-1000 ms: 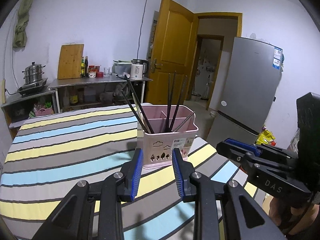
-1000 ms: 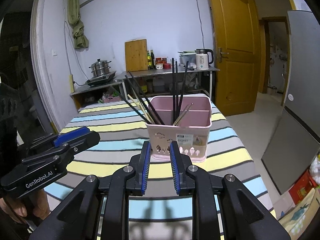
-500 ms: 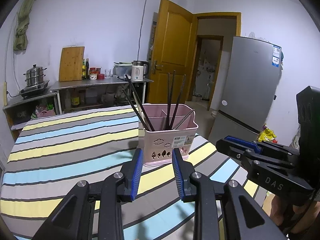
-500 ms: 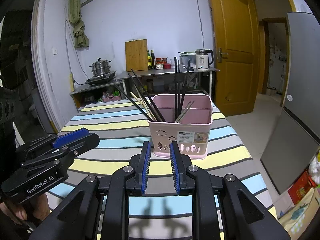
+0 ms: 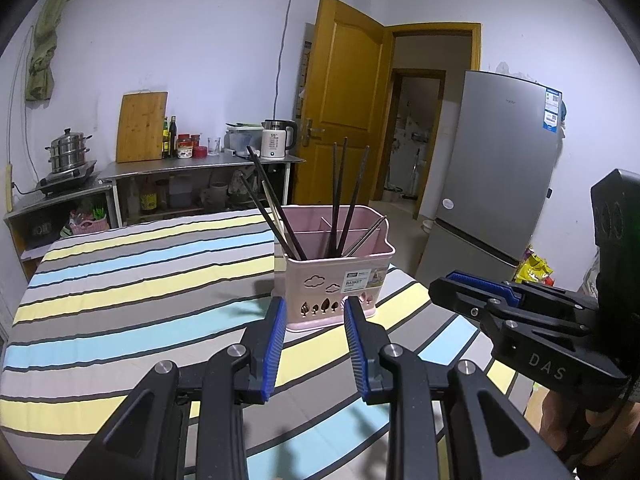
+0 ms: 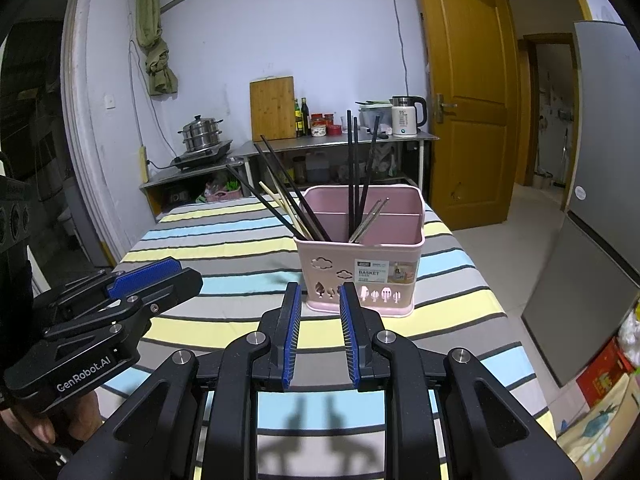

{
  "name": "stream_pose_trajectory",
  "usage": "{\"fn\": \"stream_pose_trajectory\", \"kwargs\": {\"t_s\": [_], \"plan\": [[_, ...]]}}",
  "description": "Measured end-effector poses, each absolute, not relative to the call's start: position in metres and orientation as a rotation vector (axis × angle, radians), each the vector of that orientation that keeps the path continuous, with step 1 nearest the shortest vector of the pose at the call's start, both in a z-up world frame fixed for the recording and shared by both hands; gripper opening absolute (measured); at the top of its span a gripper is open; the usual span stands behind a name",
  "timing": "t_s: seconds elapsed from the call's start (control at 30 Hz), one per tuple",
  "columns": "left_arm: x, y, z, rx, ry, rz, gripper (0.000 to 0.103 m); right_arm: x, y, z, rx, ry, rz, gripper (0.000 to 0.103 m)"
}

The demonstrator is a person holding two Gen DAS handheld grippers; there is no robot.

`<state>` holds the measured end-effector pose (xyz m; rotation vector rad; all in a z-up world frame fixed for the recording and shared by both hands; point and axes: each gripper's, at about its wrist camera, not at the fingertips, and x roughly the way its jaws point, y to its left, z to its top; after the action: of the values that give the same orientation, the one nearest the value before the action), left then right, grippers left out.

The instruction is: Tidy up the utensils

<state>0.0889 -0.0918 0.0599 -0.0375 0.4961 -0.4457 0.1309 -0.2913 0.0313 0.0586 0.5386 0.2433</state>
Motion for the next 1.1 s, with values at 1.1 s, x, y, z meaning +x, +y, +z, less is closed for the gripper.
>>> {"fn": "stream_pose_trajectory", "kwargs": {"t_s": [1.1], "plan": [[0.0924,-0.0951,0.0521,-0.039,0.511,-0.450,0.029,0.1335,-0.2934,0.0267,0.057,0.547,0.243,0.020]]}}
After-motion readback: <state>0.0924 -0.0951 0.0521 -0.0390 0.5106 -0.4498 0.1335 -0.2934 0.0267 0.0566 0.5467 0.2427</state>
